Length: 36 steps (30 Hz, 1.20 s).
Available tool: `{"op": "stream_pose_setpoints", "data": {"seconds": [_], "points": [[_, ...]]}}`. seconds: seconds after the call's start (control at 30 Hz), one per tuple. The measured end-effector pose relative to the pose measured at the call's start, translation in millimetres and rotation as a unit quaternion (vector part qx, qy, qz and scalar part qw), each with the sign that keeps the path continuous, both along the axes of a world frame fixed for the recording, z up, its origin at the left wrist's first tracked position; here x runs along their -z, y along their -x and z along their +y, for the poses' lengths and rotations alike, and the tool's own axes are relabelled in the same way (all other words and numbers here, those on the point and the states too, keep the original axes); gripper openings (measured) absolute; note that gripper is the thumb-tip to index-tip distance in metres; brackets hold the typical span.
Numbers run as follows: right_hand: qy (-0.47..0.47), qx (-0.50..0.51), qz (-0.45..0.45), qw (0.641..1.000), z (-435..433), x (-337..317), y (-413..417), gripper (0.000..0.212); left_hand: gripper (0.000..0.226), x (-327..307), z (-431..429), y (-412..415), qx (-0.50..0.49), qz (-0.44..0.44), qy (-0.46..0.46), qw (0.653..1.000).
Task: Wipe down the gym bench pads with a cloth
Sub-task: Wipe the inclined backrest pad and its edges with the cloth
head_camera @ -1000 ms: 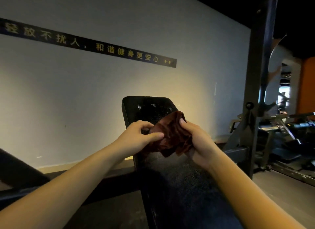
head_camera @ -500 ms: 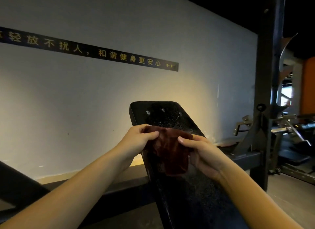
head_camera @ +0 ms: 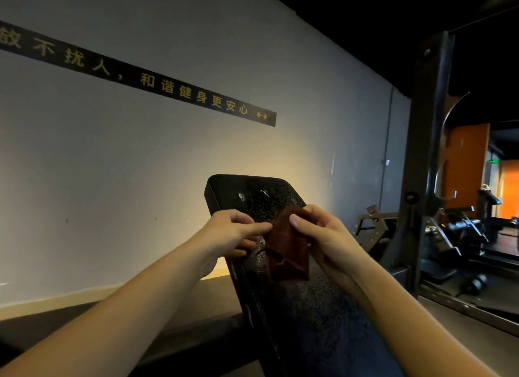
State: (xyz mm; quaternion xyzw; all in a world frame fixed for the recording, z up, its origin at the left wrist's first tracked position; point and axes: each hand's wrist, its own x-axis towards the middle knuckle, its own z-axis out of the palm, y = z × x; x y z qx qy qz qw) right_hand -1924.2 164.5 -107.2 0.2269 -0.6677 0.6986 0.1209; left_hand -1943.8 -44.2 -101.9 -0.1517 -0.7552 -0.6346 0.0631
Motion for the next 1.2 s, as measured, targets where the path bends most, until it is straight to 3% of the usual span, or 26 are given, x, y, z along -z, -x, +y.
{"op": "stream_pose_setpoints", "data": {"seconds": [0.07,0.13,0.23,0.33,0.43,0.5,0.6,0.7,0.8,0.93,1.03,1.1,1.2], "points": [[0.016,0.064,-0.022,0.998,15.1,-7.1,6.3,0.042,0.027,1.7,-9.3,12.9,-0.076,0.077,0.008,0.994],[-0.023,0.196,-0.019,0.980,37.2,-12.8,24.2,0.031,0.016,5.5,-15.3,25.4,-0.147,0.158,0.052,0.975],[-0.177,0.406,-0.035,0.896,66.7,-10.2,64.5,0.014,0.021,15.9,-17.4,47.6,-0.215,0.263,0.169,0.925],[-0.278,0.474,-0.044,0.834,54.6,3.7,86.2,0.016,0.039,25.1,-18.3,66.1,-0.256,0.297,0.241,0.888],[-0.331,0.477,0.066,0.812,-2.6,10.7,87.4,0.027,0.043,31.5,-21.0,80.5,-0.264,0.312,0.213,0.888],[-0.394,0.399,0.177,0.809,-48.8,16.6,70.8,0.027,0.043,33.3,-20.4,89.1,-0.264,0.320,0.178,0.892],[-0.487,0.311,0.286,0.764,-51.6,25.7,46.4,0.026,0.045,33.0,-18.2,99.7,-0.258,0.315,0.134,0.904],[-0.506,0.434,0.170,0.726,21.8,25.1,72.5,0.026,0.048,39.3,-18.2,106.1,-0.240,0.326,0.129,0.905],[-0.415,0.529,0.063,0.737,48.4,4.0,118.6,0.024,0.050,42.5,-18.7,109.3,-0.225,0.328,0.094,0.913],[-0.392,0.423,0.169,0.799,-53.0,-9.3,126.7,0.025,0.047,40.0,-22.1,111.2,-0.230,0.334,0.136,0.904],[-0.460,0.291,0.287,0.788,-80.4,13.2,71.3,0.026,0.051,26.9,-29.2,115.5,-0.229,0.335,0.146,0.902],[-0.479,0.311,0.283,0.770,-41.3,20.0,67.8,0.030,0.053,14.3,-32.4,123.6,-0.225,0.308,0.139,0.914],[-0.482,0.455,0.157,0.732,24.6,2.6,115.3,0.028,0.058,11.7,-28.9,136.0,-0.200,0.284,0.147,0.926]]}}
